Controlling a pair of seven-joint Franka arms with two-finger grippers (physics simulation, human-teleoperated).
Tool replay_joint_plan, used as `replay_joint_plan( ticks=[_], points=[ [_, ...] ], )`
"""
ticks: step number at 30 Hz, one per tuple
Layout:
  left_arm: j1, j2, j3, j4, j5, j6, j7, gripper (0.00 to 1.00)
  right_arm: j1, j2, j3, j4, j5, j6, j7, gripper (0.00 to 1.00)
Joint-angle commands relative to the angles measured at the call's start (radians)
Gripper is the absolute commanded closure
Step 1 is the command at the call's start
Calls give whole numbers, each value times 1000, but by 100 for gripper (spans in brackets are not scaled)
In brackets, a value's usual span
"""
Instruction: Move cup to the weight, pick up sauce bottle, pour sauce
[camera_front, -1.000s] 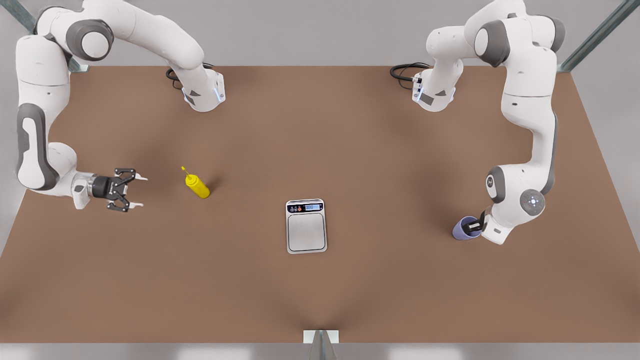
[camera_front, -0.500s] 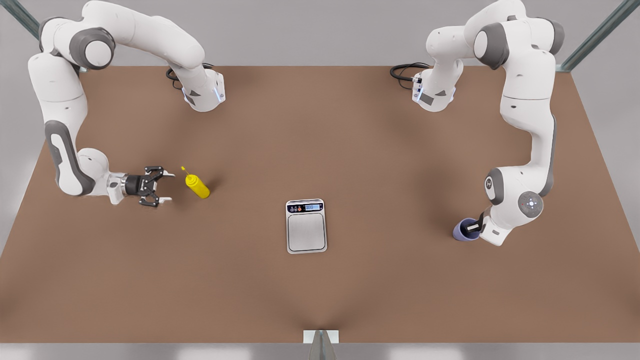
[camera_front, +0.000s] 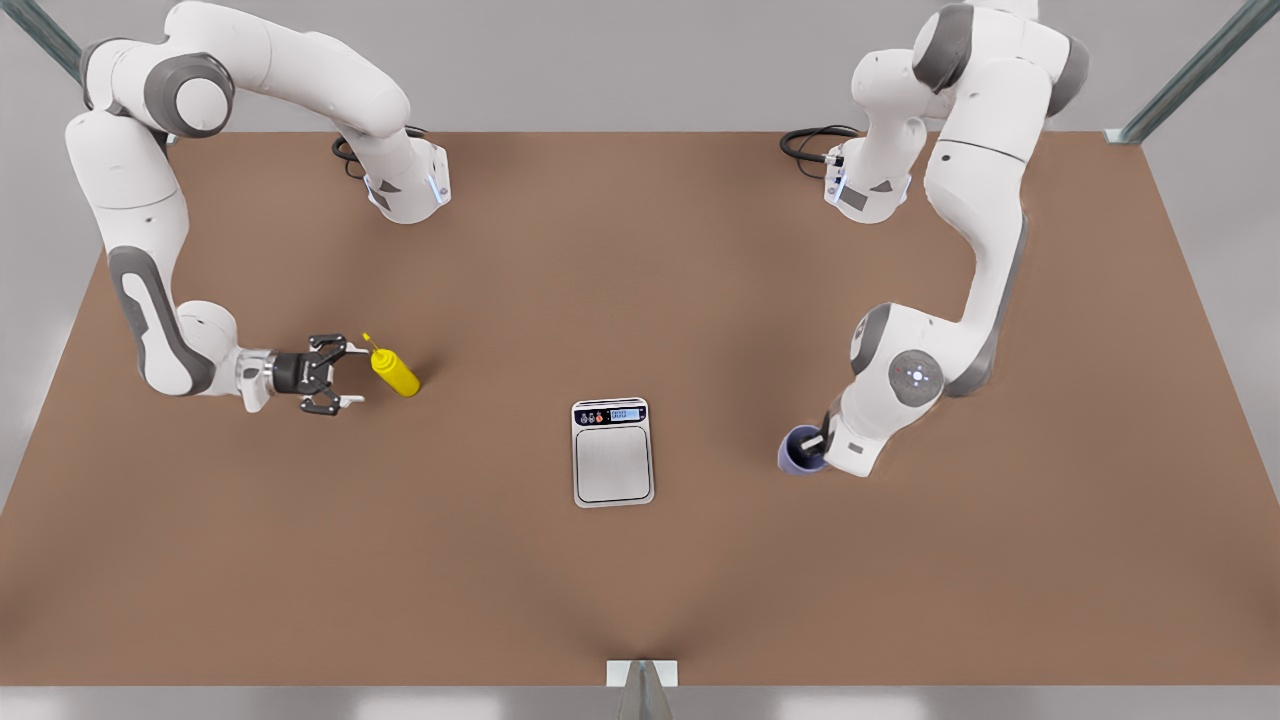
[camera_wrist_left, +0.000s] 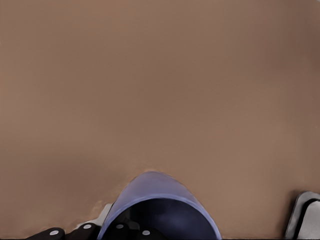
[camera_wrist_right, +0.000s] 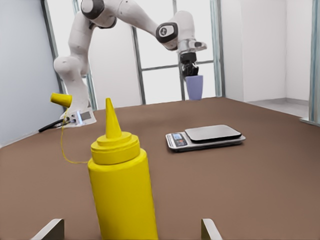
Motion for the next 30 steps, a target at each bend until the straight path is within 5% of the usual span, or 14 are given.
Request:
replay_joint_plan(
  ticks=[1,10,30],
  points=[
    [-11,5,-2,14,-60,-2,-2,79,-1,0,0,-1,-1,0,-1,0],
    [-272,290,2,486,-64,-21,-157,79,-5,-3,3,-67,-1,25,-27,0],
    [-353,405,12,515,-18,38,-152,79,50,-3,46,-88,70,78,-25,0]
  ],
)
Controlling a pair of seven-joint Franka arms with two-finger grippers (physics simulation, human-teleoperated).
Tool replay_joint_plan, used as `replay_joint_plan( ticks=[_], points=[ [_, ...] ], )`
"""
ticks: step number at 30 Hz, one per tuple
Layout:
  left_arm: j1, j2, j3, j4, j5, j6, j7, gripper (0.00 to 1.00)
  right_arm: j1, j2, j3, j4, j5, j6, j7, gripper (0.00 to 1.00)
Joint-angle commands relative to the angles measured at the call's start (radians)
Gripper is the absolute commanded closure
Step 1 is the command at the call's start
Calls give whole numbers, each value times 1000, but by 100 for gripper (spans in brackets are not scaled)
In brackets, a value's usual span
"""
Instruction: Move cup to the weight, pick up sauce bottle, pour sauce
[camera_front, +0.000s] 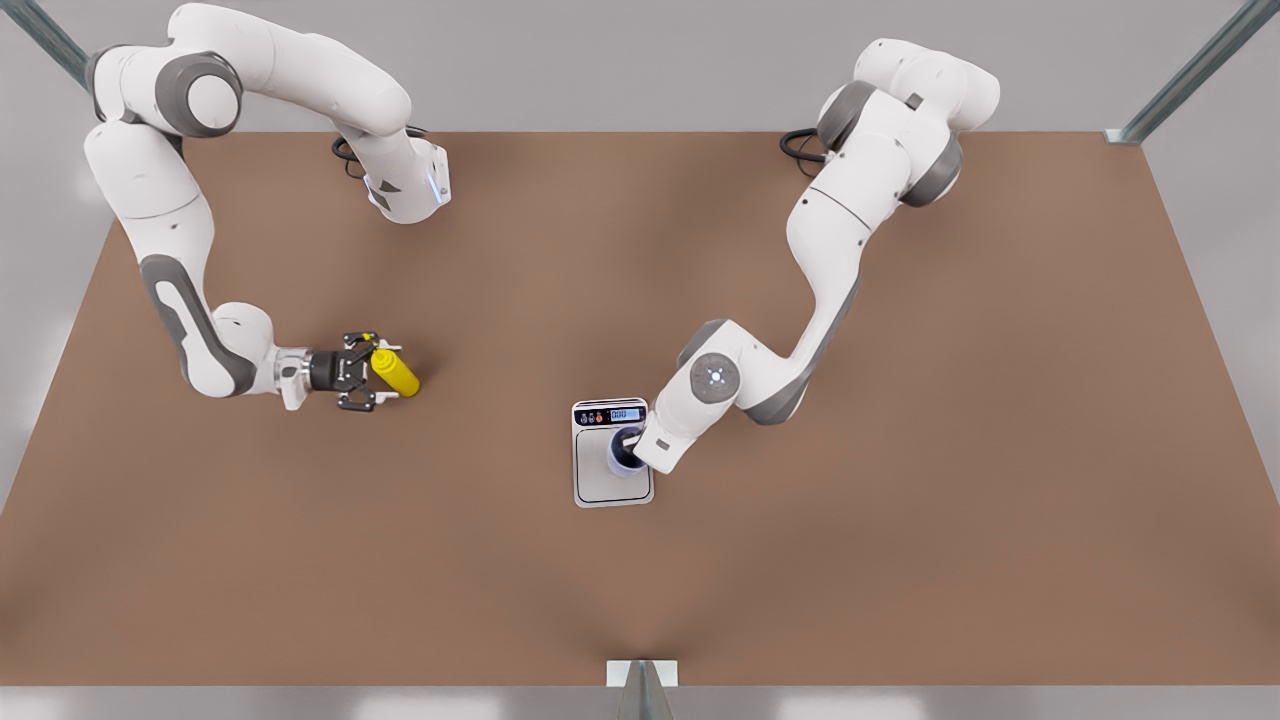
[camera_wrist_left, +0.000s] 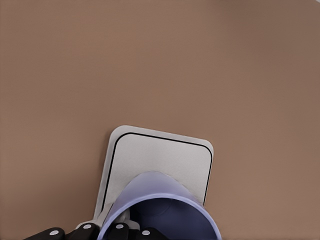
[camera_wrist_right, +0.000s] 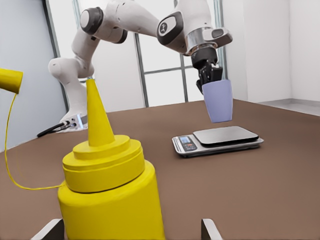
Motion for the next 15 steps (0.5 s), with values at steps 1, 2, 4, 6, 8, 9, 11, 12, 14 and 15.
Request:
replay_joint_plan(
  ticks=[1,2,4,6,8,9,11,12,14,15],
  points=[
    [0,0,0,0,-26,1,-2,79,0,0,0,0,2,0,0,0],
    [0,2,0,0,-28,15,-7,79,8,0,0,0,4,0,0,0],
    [-11,20,-2,9,-28,56,-30,79,12,0,0,0,10,0,0,0],
    [-12,29,0,14,-26,56,-30,79,20,0,0,0,13,0,0,0],
    [-12,29,0,14,-26,56,-30,79,21,0,0,0,14,0,-1,0],
    [-11,29,0,14,-26,56,-28,79,21,0,0,0,14,0,-3,14],
    [-11,29,0,14,-26,56,-25,48,28,0,0,0,14,2,-1,23],
    [-11,29,0,14,-9,56,-27,4,29,0,0,0,16,3,-1,29],
    [-11,29,0,14,-9,56,-27,0,41,0,0,0,16,15,11,39],
    [-11,29,0,14,-9,56,-27,0,43,0,0,0,16,15,14,42]
  ],
)
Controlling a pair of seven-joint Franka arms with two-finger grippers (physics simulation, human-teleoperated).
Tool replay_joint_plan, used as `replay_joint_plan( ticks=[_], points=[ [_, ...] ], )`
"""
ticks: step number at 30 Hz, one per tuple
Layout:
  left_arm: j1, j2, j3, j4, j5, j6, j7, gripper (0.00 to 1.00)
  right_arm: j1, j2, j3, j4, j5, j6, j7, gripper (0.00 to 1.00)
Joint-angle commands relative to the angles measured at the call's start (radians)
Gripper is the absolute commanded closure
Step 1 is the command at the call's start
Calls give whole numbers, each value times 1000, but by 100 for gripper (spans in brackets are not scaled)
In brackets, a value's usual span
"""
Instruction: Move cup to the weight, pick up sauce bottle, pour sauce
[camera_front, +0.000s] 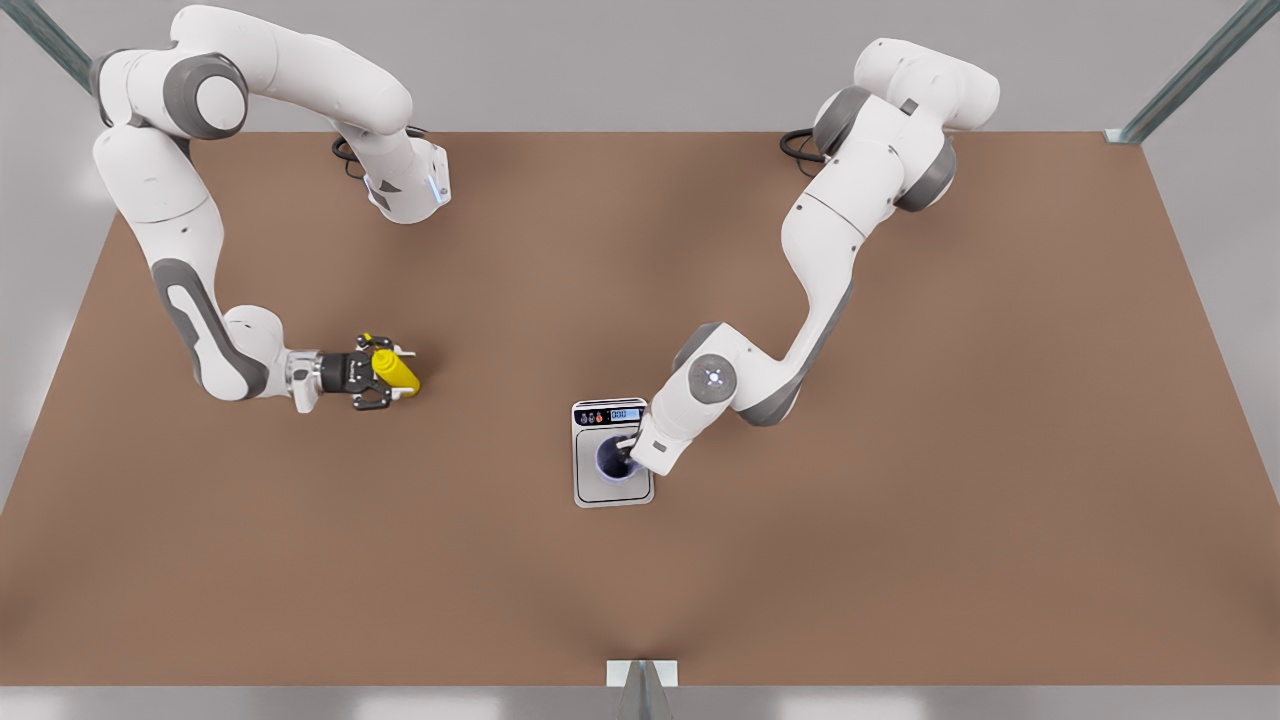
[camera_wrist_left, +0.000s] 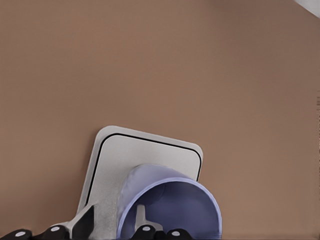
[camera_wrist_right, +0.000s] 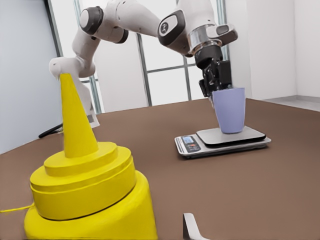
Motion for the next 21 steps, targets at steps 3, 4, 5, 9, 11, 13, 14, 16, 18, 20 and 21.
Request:
replay_joint_plan(
  ticks=[3,4,5,9,11,13,14,16,18,20,21],
  points=[
    [-2,0,0,0,24,-1,-4,0,2,0,0,0,0,0,16,49],
    [-2,0,0,0,24,-1,-6,0,8,-3,0,0,0,0,20,50],
    [-2,0,0,0,24,-1,-6,0,9,-12,0,0,0,0,22,50],
    [-2,-3,0,0,24,-3,-9,0,18,-52,0,0,0,0,60,50],
    [0,-6,0,2,24,-3,-10,0,58,-149,0,5,0,17,170,50],
    [-2,-17,0,8,22,-12,-33,0,169,-256,0,14,32,89,295,50],
    [0,-34,0,8,22,-24,-38,0,227,-276,0,15,63,126,328,50],
    [11,-87,2,8,19,-127,-38,0,324,-287,-1,66,97,201,378,49],
    [66,-179,0,14,-18,-294,-41,0,396,-293,-3,112,94,264,460,49],
    [383,-371,-1,54,-196,-653,-26,0,479,-291,-12,156,86,331,528,49],
    [529,-374,0,170,-194,-865,92,0,517,-291,-12,186,63,376,565,49]
  ],
)
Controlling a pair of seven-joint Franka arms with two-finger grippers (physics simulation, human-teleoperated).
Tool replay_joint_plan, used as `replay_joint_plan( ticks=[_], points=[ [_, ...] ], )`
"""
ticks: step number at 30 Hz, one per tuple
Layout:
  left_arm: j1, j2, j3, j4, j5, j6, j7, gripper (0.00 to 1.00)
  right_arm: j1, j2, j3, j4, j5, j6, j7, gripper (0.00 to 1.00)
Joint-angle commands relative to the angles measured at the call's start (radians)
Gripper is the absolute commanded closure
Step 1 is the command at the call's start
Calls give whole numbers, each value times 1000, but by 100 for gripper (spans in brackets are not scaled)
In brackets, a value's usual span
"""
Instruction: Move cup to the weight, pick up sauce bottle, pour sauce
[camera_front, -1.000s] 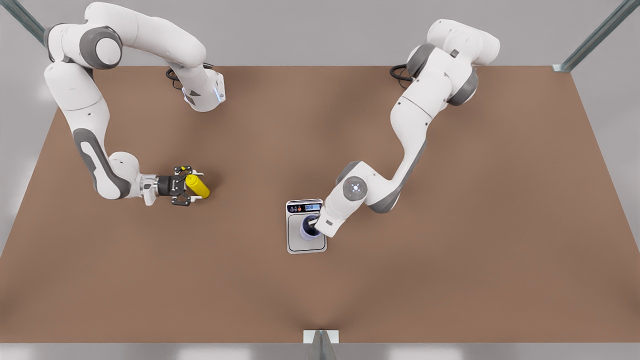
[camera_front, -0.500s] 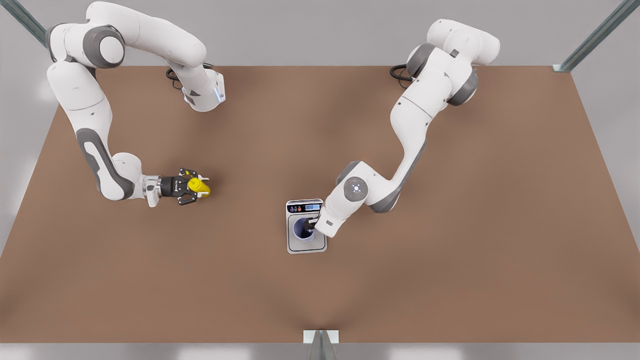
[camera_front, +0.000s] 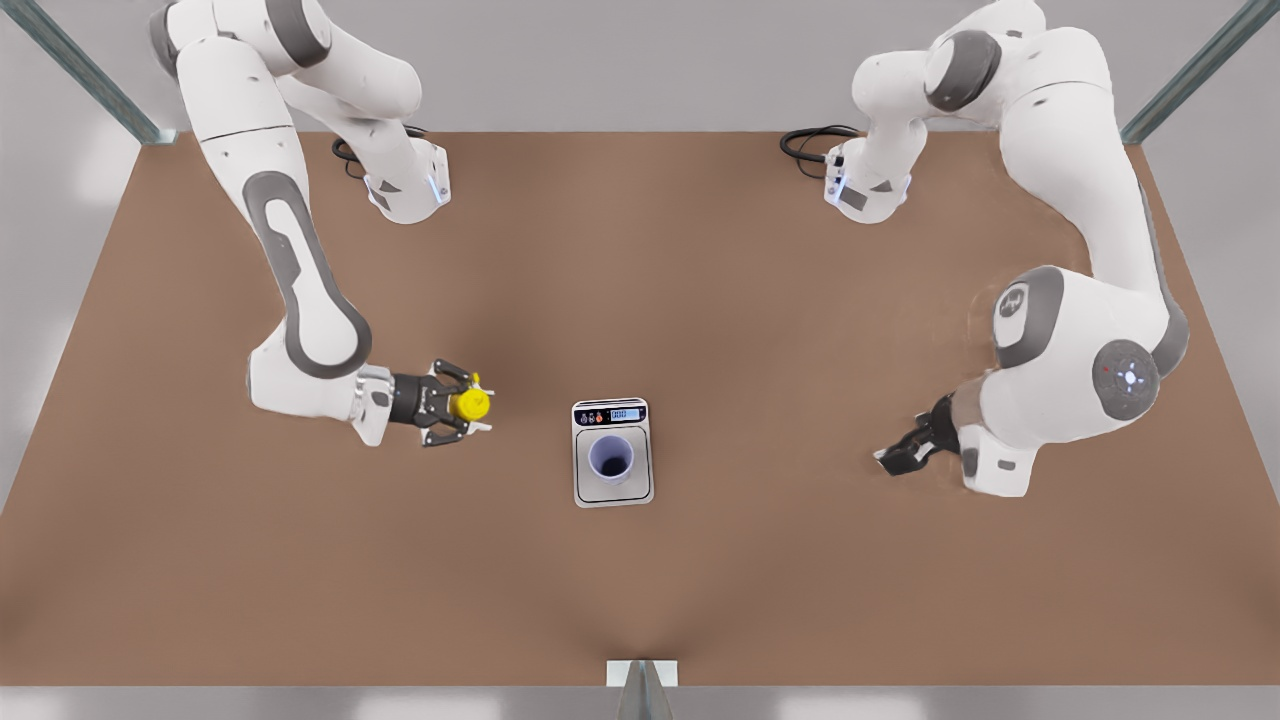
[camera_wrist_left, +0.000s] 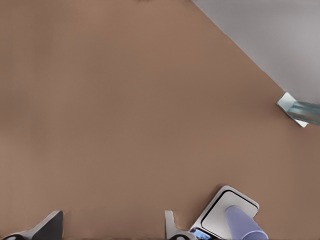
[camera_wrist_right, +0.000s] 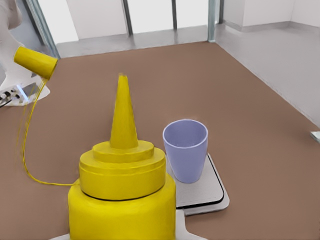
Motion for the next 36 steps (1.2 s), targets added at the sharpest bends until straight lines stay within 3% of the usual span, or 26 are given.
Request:
replay_joint_plan(
  ticks=[1,2,4,5,6,7,8,13,26,28,31,36],
  points=[
    [32,-6,-1,6,-85,-25,62,0,12,1,-5,9,0,11,8,49],
    [70,-17,-1,6,39,-28,258,0,79,5,-52,33,0,33,43,49],
    [26,-20,-8,5,291,-28,419,0,302,50,-255,124,0,42,126,49],
    [-12,-113,2,-64,309,-33,418,0,351,61,-293,150,-43,54,230,49],
    [-52,-266,56,-260,289,-7,415,0,385,61,-295,176,-152,128,345,49],
    [-110,-366,158,-444,205,131,415,0,409,78,-295,194,-161,143,386,49],
    [-120,-432,177,-641,176,322,415,0,431,92,-295,214,-192,171,446,49],
    [-124,-400,177,-639,177,331,415,0,498,175,-301,308,-273,212,572,49],
    [-124,-385,177,-638,177,336,416,0,586,248,-372,329,-316,227,664,49],
    [-124,-385,177,-638,177,337,416,0,544,224,-369,319,-308,129,666,49],
    [-124,-385,177,-638,177,337,416,0,471,69,-362,230,-270,-7,650,49],
    [-126,-385,177,-638,177,337,416,0,199,15,-361,115,-111,-268,264,49]
  ],
)
